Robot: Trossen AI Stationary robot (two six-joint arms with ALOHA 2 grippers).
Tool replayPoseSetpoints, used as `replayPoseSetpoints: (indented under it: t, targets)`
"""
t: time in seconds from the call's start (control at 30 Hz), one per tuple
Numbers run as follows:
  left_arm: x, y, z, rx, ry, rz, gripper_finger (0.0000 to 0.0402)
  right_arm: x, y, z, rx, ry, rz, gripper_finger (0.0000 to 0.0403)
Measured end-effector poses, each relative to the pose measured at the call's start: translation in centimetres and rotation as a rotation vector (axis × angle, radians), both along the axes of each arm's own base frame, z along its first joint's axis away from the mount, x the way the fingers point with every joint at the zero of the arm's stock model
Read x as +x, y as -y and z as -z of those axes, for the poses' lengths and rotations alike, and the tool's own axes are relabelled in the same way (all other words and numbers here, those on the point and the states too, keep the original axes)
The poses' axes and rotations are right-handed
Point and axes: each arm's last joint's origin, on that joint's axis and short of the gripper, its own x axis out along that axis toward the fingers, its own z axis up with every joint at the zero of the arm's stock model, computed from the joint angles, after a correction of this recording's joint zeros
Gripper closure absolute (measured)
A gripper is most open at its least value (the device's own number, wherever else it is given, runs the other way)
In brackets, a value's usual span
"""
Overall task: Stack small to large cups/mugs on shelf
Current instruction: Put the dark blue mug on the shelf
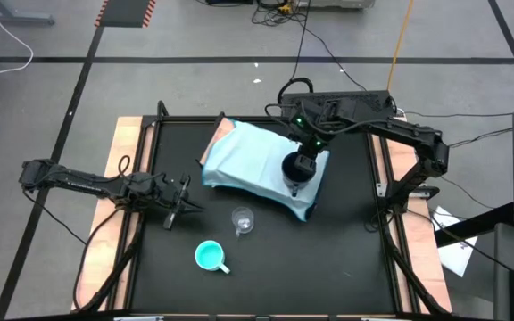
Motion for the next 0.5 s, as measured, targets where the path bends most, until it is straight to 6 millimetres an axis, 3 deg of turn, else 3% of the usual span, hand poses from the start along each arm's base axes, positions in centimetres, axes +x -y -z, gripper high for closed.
replayPoseSetpoints:
  t: [0.5]
  targets:
    - [0.00,0.00,-0.01,0.000,0.001,0.000,0.0364,0.00,0.08,0.38,-0.004,-0.008,0.003,0.0377]
